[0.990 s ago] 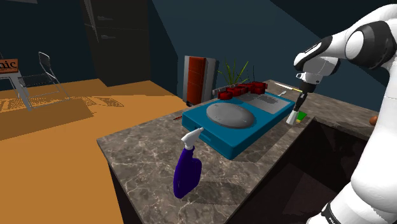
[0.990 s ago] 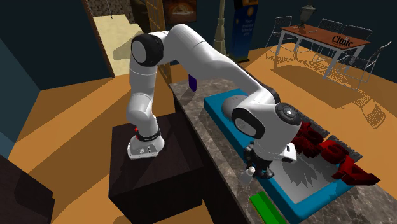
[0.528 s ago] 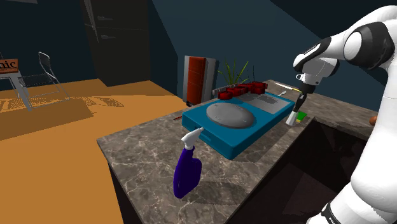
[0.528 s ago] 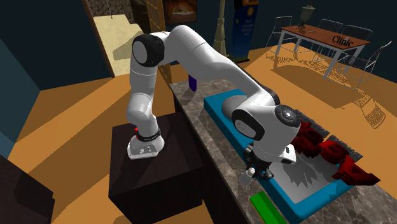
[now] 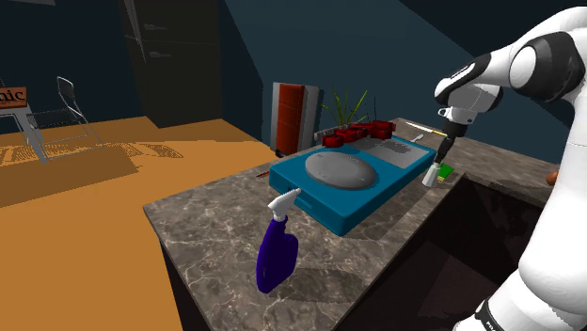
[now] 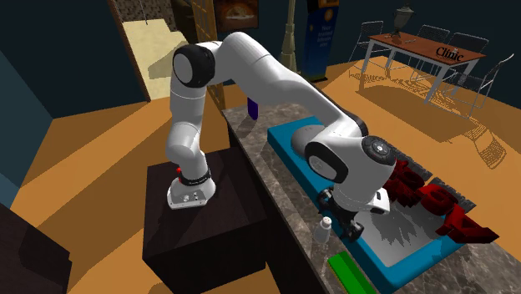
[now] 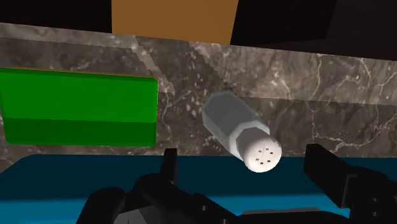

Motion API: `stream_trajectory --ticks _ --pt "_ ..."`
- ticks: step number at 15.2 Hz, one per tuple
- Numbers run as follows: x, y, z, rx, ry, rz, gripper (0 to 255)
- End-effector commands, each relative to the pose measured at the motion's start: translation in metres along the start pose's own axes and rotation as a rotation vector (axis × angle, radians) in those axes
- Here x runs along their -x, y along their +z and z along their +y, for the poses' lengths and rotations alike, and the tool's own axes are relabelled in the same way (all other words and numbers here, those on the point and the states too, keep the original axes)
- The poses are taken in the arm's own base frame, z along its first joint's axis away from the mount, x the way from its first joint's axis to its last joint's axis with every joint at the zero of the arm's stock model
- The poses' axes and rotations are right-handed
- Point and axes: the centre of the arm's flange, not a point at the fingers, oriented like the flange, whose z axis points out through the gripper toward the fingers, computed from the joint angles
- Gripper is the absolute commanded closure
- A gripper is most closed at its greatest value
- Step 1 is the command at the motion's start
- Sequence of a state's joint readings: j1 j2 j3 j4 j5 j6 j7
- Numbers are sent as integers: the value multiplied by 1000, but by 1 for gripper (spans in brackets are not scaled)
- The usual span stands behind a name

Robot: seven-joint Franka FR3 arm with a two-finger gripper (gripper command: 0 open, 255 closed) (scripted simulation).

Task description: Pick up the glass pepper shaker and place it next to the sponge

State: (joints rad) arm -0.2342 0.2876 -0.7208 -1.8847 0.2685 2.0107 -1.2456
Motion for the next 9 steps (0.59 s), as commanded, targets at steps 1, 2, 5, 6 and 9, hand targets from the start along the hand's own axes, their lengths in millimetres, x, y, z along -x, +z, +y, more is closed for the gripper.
stream_trajectory --ticks 1,2,5,6,9 --pt "0 -20 0 0 0 0 0" --pt "0 -34 0 0 0 0 0" --pt "0 -44 -1 0 0 0 0" --pt "0 -44 -1 0 0 0 0" --pt "0 -44 0 0 0 0 0"
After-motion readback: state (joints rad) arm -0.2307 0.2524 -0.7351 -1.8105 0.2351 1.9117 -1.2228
